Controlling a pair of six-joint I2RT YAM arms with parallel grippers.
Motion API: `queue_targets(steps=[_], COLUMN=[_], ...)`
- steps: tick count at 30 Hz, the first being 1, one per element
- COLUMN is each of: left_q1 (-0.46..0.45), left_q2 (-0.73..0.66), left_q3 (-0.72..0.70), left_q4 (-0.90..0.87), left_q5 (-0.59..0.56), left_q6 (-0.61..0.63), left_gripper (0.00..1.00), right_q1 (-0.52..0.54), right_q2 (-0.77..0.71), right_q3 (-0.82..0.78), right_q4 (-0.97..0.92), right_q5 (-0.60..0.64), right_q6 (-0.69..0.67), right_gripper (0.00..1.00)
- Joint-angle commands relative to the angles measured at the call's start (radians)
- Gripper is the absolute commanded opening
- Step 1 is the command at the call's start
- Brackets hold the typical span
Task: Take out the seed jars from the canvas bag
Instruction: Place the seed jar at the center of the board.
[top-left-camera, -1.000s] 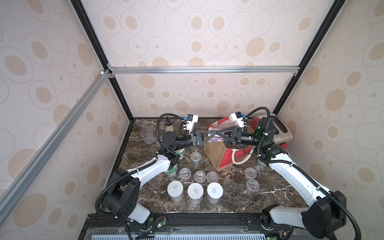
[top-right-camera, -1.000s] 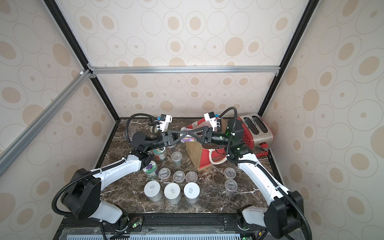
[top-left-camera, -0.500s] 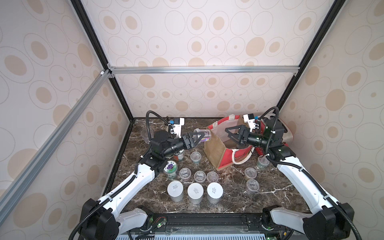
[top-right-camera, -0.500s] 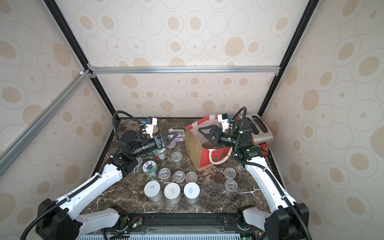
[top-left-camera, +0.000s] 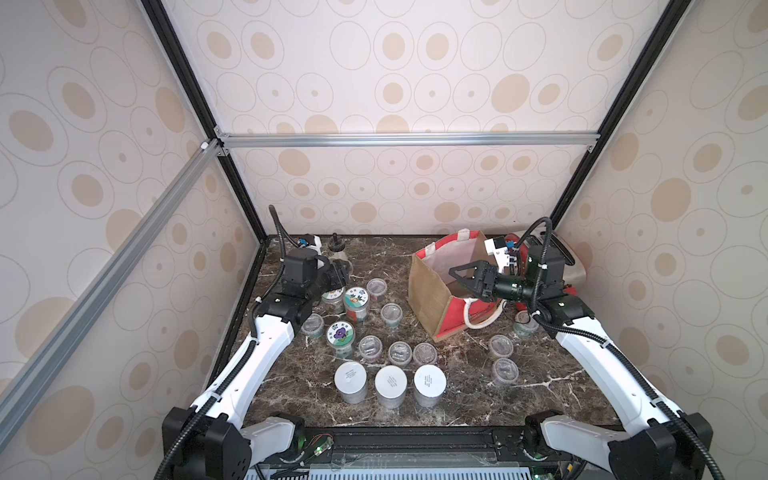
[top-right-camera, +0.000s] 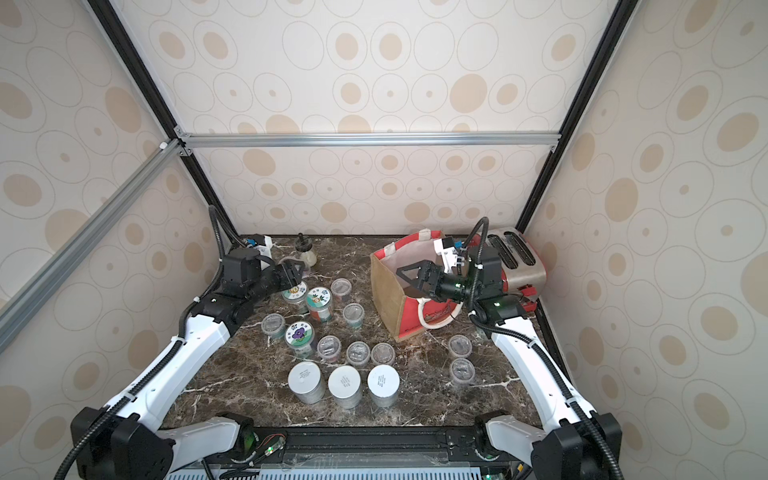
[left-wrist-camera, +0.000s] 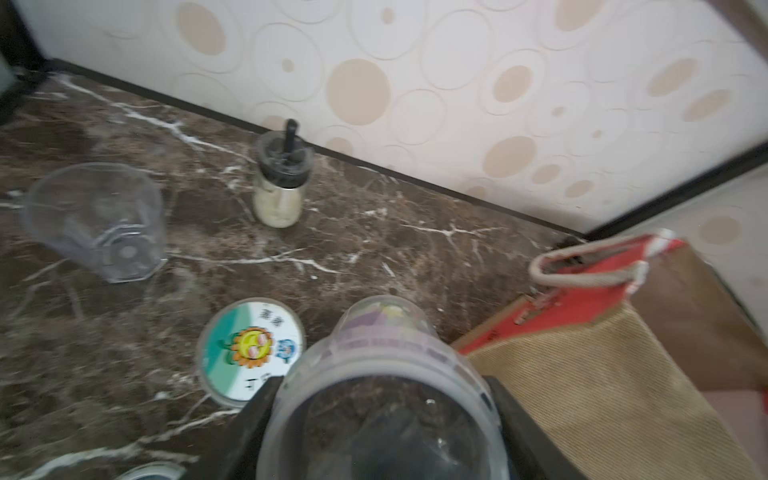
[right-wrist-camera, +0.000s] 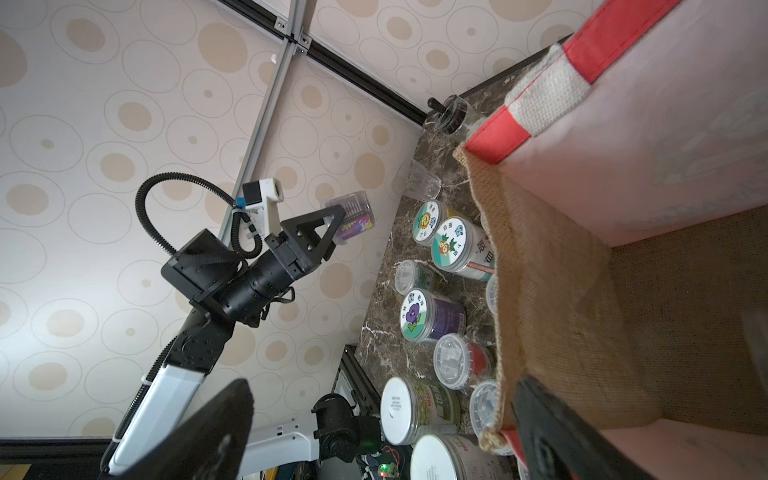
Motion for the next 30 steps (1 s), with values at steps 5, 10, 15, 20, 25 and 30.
queue_targets(steps=[5, 10, 15, 20, 25, 30], left_q1=[0.125, 0.177, 0.214, 0.218, 0.222, 0.224], left_q2=[0.066, 0.135, 0.263, 0.367, 0.449, 0.489], left_q3=[0.083, 0.004, 0.020, 0.056, 0.073, 0.079], left_q4=[-0.128, -0.062, -0.053, -0.093, -0.116, -0.115], left_q5=[-0.222, -0.219, -0.233, -0.269, -0.261, -0.230], left_q6=[0.102, 0.078, 0.086, 0.115, 0.127, 0.127], left_gripper=[0.60, 0.60, 0.60, 0.59, 0.60, 0.78], right_q1=[-0.009, -0.009, -0.009, -0.012, -0.014, -0.014], right_q2=[-0.027, -0.026, -0.037, -0.046, -0.036, -0.029], right_q3=[0.008, 0.006, 0.010, 0.009, 0.009, 0.015], right_q4=[-0.027, -0.022, -0.056, -0.074, -0.063, -0.062], right_q5=[-0.007, -0.011, -0.013, -0.006, -0.007, -0.014], right_q6=[-0.038, -0.037, -0.058, -0.069, -0.065, -0.065], right_gripper=[1.00, 1.00, 1.00, 1.00, 1.00, 1.00])
